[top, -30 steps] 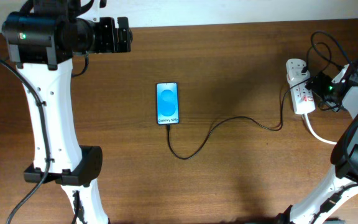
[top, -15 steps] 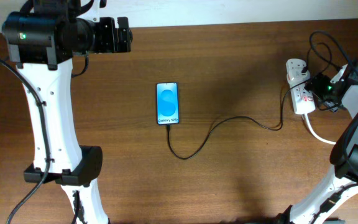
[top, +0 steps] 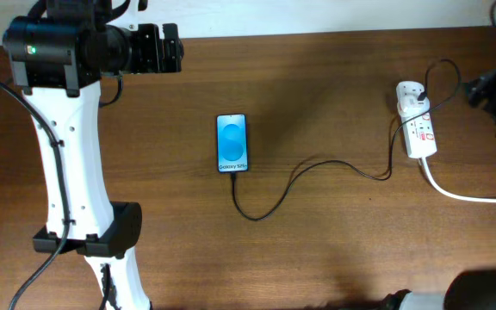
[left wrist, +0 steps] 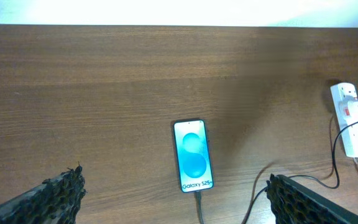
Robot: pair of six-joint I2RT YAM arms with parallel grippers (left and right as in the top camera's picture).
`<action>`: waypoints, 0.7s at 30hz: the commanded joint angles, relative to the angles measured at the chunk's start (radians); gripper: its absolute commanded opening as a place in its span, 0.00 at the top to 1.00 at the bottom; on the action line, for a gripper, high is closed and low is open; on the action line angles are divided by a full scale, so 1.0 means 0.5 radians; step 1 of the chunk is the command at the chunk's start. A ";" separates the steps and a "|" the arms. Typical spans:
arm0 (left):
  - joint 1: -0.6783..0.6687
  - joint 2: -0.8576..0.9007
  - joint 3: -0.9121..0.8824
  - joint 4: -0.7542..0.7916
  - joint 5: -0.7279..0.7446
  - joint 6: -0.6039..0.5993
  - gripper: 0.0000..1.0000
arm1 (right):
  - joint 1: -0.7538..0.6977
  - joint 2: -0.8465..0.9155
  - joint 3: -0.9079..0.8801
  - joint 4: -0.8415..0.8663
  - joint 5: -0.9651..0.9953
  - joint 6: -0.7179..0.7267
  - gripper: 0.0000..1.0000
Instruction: Plug charger to phone and switch on socket
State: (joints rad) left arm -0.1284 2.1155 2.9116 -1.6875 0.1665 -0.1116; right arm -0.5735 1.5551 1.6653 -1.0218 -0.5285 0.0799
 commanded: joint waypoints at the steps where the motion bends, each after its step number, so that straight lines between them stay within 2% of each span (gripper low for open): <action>1: 0.012 -0.002 0.011 -0.001 -0.020 0.016 0.01 | 0.227 -0.361 0.046 -0.124 -0.043 -0.180 0.02; 6: 0.012 -0.002 0.011 -0.001 -0.020 0.016 0.01 | 0.466 -0.655 0.045 -0.597 -0.035 -0.250 0.02; 12: 0.012 -0.002 0.011 -0.001 -0.020 0.016 0.01 | 0.466 -0.562 0.044 -0.712 -0.028 -0.250 0.02; 18: 0.012 -0.002 0.011 -0.001 -0.020 0.016 0.01 | 0.483 -0.626 0.039 -0.797 0.040 -0.258 0.02; 21: 0.012 -0.002 0.011 -0.001 -0.021 0.016 0.00 | 0.855 -0.855 -0.034 -0.558 0.490 -0.258 0.02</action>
State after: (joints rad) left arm -0.1284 2.1155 2.9116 -1.6875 0.1665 -0.1116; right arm -0.2337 1.2041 1.6669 -1.3361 -0.4114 -0.0376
